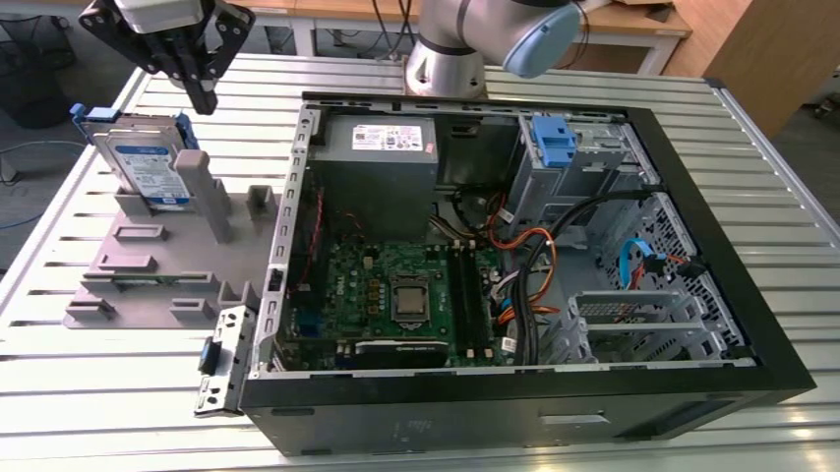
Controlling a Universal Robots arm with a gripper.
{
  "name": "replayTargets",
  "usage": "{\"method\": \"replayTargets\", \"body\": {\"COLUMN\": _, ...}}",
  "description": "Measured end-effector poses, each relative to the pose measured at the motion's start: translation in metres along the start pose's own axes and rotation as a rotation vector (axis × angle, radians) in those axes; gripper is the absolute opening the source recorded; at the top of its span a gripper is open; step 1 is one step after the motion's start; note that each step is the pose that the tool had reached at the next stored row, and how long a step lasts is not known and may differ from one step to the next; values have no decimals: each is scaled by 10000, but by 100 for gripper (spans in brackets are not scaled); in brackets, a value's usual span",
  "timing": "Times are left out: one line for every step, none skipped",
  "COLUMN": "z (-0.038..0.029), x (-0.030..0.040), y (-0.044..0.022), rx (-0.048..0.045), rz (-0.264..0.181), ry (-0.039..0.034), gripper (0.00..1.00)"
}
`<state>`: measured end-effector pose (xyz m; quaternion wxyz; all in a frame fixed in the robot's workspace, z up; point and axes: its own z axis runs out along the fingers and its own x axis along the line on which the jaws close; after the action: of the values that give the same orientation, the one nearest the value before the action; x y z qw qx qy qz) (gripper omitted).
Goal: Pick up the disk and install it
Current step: 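Reach for the disk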
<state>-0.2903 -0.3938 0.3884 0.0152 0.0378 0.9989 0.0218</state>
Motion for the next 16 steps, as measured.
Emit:
{"method": "replayTargets", "body": {"z": 0, "x": 5, "y": -1, "rx": 0, "rz": -1, "ry": 0, "gripper": 11}}
{"method": "replayTargets", "body": {"z": 0, "x": 10, "y": -1, "rx": 0, "rz": 0, "ry": 0, "gripper": 11}}
{"method": "replayTargets", "body": {"z": 0, "x": 15, "y": -1, "rx": 0, "rz": -1, "ry": 0, "gripper": 11}}
{"method": "replayTargets", "body": {"z": -1, "x": 20, "y": -2, "rx": 0, "rz": -1, "ry": 0, "gripper": 11}}
{"method": "replayTargets", "body": {"z": -1, "x": 25, "y": -2, "rx": 0, "rz": -1, "ry": 0, "gripper": 11}}
{"method": "replayTargets", "body": {"z": -1, "x": 29, "y": -2, "rx": -1, "rz": -1, "ry": 0, "gripper": 11}}
{"method": "replayTargets", "body": {"z": -1, "x": 33, "y": -3, "rx": 0, "rz": -1, "ry": 1, "gripper": 11}}
{"method": "replayTargets", "body": {"z": -1, "x": 37, "y": -3, "rx": 0, "rz": -1, "ry": 0, "gripper": 11}}
{"method": "replayTargets", "body": {"z": -1, "x": 40, "y": -3, "rx": 0, "rz": 0, "ry": 0, "gripper": 11}}
{"method": "replayTargets", "body": {"z": -2, "x": 43, "y": -3, "rx": 0, "rz": -1, "ry": 0, "gripper": 11}}
{"method": "replayTargets", "body": {"z": -2, "x": 46, "y": -4, "rx": 0, "rz": -1, "ry": 0, "gripper": 11}}
{"method": "replayTargets", "body": {"z": -2, "x": 50, "y": -4, "rx": 0, "rz": -1, "ry": 0, "gripper": 11}}
{"method": "replayTargets", "body": {"z": -2, "x": 54, "y": -4, "rx": 0, "rz": 0, "ry": 0, "gripper": 11}}
{"method": "replayTargets", "body": {"z": -2, "x": 59, "y": -5, "rx": 0, "rz": -1, "ry": 0, "gripper": 11}}
{"method": "replayTargets", "body": {"z": -2, "x": 64, "y": -5, "rx": 0, "rz": 0, "ry": 0, "gripper": 11}}
{"method": "replayTargets", "body": {"z": -2, "x": 69, "y": -5, "rx": 0, "rz": 0, "ry": 0, "gripper": 11}}
